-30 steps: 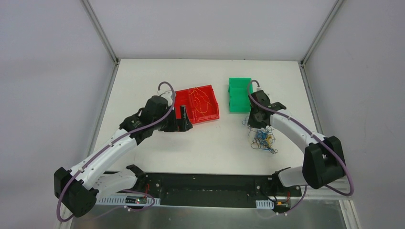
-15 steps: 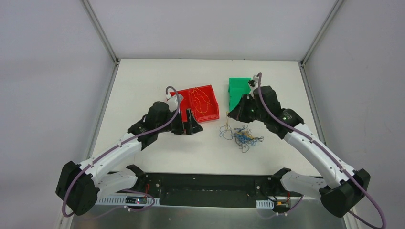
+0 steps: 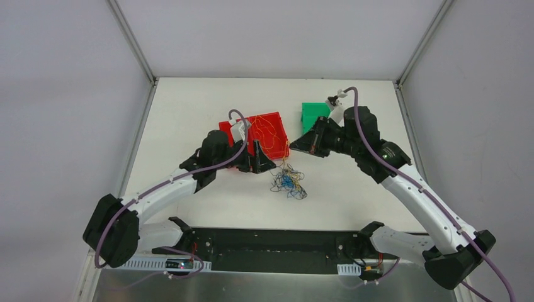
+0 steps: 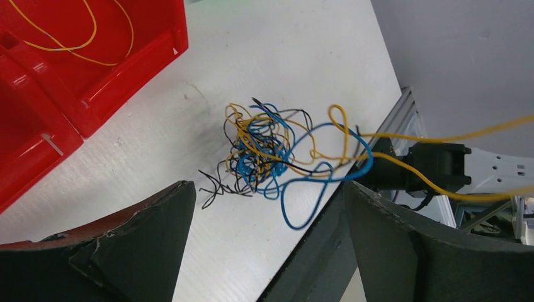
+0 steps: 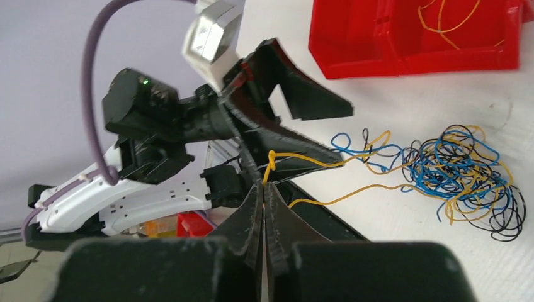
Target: Untangle the cables
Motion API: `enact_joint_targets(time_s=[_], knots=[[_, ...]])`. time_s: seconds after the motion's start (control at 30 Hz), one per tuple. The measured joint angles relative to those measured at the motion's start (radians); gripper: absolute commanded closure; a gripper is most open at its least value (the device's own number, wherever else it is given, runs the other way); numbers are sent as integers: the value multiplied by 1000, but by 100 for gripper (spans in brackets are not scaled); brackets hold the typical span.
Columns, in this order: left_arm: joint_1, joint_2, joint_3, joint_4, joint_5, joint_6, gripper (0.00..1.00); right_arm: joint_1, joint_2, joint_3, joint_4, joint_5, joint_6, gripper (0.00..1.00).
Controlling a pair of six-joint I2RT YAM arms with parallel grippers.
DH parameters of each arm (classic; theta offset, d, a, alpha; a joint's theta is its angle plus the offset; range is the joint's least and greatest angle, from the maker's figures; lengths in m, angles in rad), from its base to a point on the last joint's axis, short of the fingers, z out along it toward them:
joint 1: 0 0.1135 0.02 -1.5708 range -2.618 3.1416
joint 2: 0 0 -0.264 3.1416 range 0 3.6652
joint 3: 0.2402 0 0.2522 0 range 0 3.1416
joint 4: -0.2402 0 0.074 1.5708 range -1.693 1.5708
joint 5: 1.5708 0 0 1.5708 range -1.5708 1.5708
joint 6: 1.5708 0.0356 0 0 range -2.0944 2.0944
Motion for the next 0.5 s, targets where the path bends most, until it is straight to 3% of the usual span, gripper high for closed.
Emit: enact_joint_targets(time_s=[0.1, 0.17, 0.23, 0.27, 0.3, 0.5], knots=[[-5, 90, 32, 6, -2, 8, 17, 10, 0, 0, 6, -25, 19, 100], [-6, 148, 60, 6, 1, 10, 29, 14, -3, 0, 6, -39, 29, 100], [-13, 190, 80, 8, 5, 8, 61, 16, -8, 0, 6, -42, 34, 100], [-18, 206, 90, 10, 8, 6, 85, 16, -12, 0, 5, -40, 36, 100], [-25, 217, 96, 14, 11, 8, 100, 16, -18, 0, 4, -37, 37, 100], [-56, 225, 98, 27, 24, 9, 100, 18, -76, 11, -83, 69, 21, 100]])
